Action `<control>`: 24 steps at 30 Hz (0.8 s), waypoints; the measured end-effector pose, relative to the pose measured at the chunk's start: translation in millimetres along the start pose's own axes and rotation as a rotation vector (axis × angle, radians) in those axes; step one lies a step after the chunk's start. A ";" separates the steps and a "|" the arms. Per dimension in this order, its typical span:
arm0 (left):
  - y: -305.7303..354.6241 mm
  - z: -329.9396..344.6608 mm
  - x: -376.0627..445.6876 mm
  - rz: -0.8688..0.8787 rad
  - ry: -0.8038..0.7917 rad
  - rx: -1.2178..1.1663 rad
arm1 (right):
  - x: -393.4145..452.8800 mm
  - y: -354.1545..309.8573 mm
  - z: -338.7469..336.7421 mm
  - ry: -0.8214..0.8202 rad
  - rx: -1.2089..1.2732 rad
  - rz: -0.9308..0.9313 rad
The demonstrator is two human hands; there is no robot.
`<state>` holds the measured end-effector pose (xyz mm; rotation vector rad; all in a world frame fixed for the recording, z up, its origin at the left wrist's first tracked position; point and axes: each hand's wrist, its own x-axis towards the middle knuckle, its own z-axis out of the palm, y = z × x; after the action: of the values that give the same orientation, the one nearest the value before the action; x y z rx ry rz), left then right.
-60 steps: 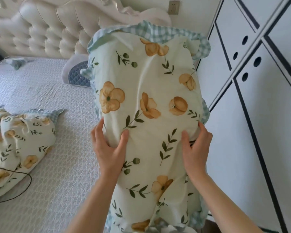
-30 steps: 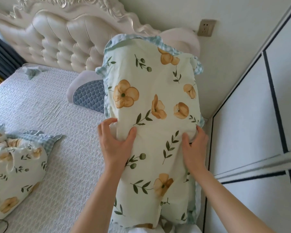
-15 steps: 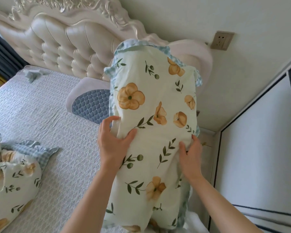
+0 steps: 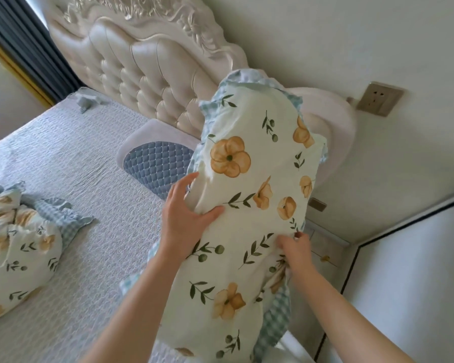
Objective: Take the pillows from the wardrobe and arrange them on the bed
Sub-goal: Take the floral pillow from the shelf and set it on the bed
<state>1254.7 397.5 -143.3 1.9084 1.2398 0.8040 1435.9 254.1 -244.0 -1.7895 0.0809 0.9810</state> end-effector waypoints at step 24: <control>-74.0 3.6 234.6 0.175 -0.545 0.390 | 40.2 -39.9 178.7 -0.071 0.403 0.706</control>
<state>1302.6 636.3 -178.6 2.3617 0.9380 0.0909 1378.5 431.7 -261.2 -1.3563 0.8511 1.3979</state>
